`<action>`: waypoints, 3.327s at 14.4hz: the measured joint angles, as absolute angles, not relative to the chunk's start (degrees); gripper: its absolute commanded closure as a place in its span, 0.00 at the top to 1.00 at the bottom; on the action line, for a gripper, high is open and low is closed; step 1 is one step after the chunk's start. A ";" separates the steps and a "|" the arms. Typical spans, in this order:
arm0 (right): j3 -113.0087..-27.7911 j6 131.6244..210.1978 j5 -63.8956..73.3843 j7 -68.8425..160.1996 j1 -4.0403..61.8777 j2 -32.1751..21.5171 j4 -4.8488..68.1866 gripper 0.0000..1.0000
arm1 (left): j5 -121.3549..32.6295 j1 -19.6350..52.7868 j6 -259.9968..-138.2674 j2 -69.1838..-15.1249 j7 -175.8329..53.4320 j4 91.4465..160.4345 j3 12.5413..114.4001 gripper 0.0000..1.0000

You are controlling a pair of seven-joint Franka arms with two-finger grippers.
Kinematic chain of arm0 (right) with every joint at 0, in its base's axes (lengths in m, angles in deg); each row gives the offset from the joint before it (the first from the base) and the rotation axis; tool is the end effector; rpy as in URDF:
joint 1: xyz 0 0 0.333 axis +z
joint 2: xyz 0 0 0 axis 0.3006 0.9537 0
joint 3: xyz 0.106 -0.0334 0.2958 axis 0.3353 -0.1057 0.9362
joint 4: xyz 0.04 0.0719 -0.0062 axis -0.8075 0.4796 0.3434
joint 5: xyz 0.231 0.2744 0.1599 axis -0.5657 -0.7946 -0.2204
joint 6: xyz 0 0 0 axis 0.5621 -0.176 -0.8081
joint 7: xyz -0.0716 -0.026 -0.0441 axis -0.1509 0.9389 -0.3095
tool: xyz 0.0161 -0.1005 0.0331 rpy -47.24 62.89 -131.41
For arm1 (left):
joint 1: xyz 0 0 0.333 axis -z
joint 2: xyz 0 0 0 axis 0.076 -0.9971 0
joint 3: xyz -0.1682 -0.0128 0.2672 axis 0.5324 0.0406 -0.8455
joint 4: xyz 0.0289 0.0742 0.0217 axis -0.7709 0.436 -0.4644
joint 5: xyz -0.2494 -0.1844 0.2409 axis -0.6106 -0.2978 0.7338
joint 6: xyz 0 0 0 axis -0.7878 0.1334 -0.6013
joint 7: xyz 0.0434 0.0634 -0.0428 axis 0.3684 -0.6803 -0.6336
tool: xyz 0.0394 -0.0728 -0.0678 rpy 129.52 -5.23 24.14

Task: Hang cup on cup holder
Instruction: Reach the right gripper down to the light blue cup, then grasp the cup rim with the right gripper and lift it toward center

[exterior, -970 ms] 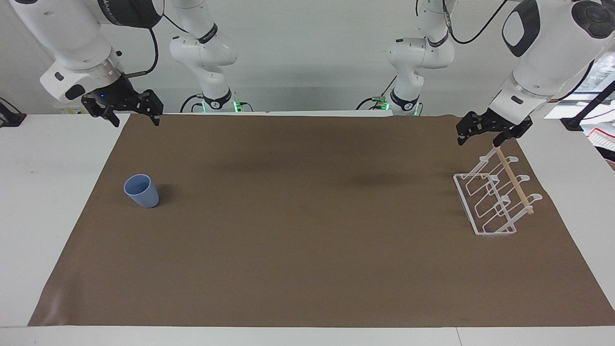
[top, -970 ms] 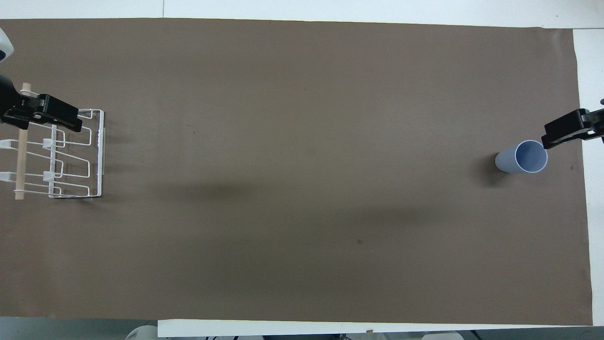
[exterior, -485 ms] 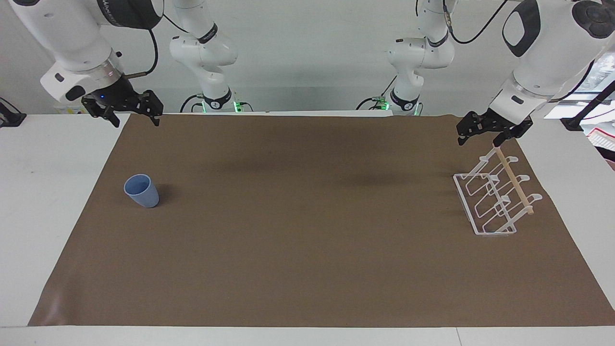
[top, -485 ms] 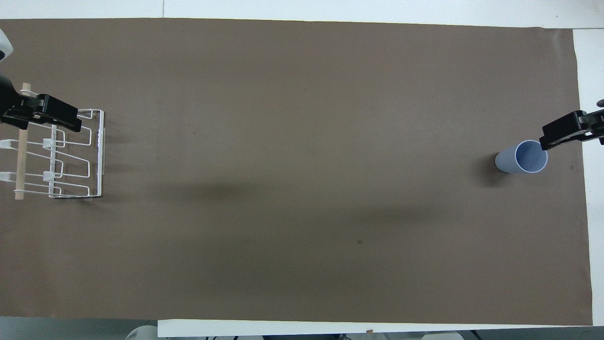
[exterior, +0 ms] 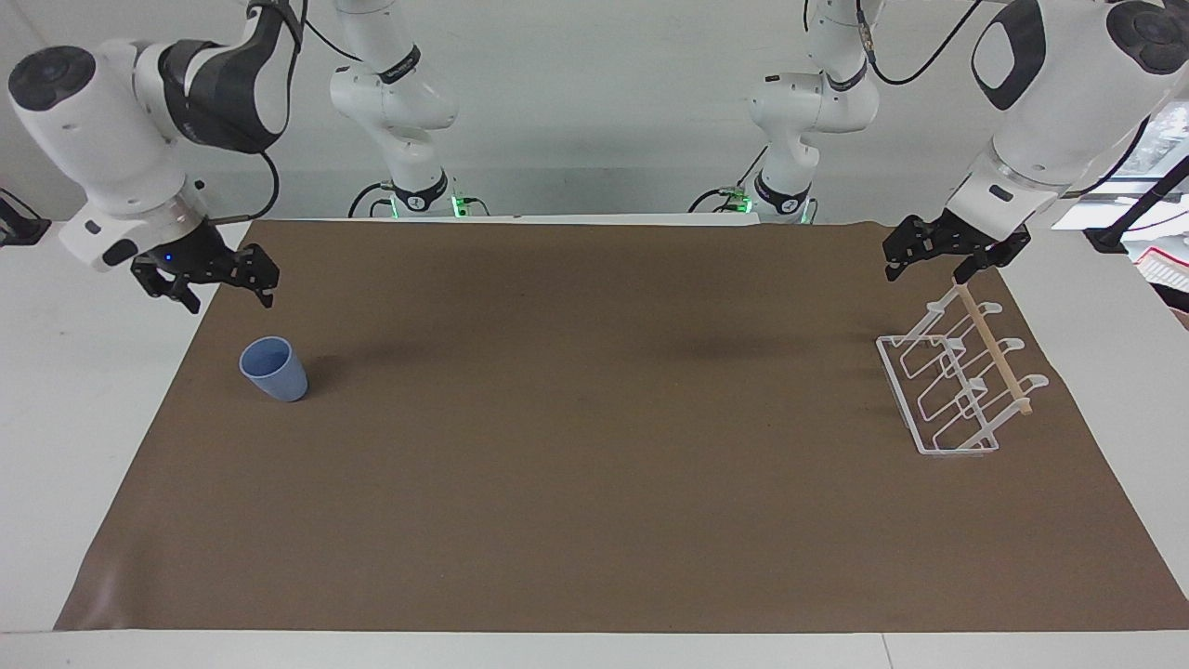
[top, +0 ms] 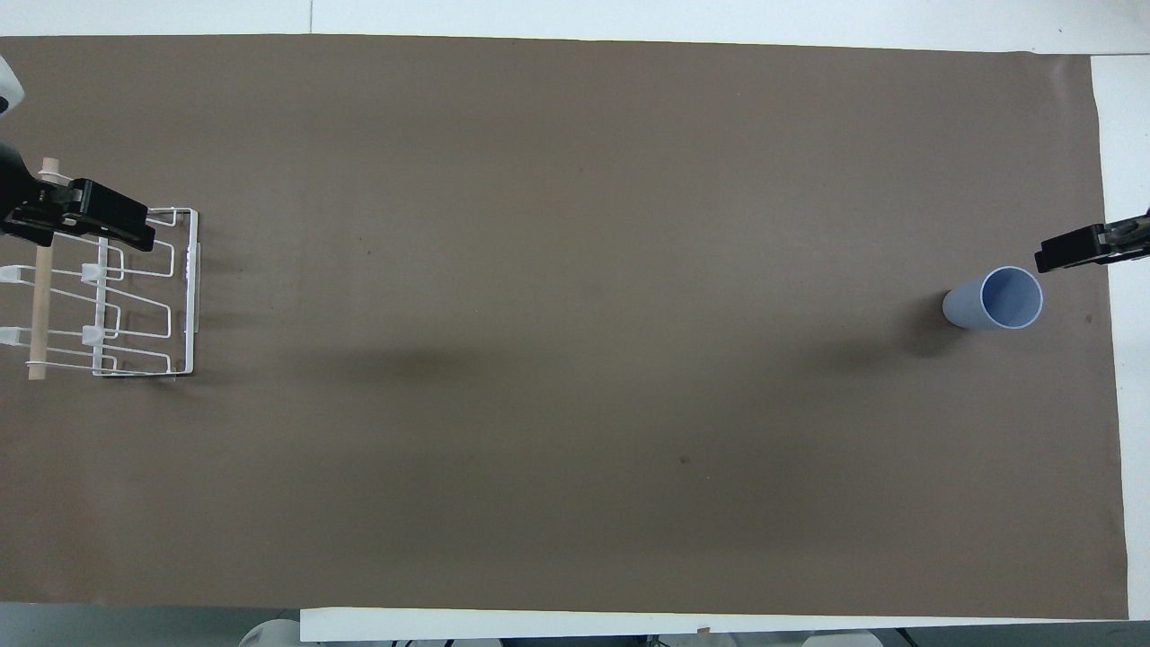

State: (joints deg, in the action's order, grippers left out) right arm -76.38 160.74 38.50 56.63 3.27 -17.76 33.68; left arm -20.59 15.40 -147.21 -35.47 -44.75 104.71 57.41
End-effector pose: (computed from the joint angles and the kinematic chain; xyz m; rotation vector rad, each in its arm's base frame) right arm 0.5585 -0.1333 0.4934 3.0918 0.1891 -0.0543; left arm 0.5583 -0.0823 0.6046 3.1121 -0.2462 -0.1324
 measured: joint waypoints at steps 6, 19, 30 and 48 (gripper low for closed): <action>-76.41 169.29 35.49 64.46 -0.39 -11.40 38.37 1.00 | -20.59 15.39 -147.21 -35.47 -44.72 104.71 57.41 1.00; -76.34 174.21 35.48 72.20 -2.33 -11.07 44.33 0.47 | -20.59 15.39 -147.21 -35.47 -44.69 104.71 57.41 1.00; -75.56 168.99 35.43 73.87 -2.27 -11.15 42.44 0.00 | -20.59 15.38 -147.21 -35.47 -44.68 104.71 57.41 1.00; -66.86 158.02 -28.73 50.25 18.34 -13.61 40.47 0.00 | -34.39 23.19 -151.89 -31.60 -91.98 110.67 58.45 1.00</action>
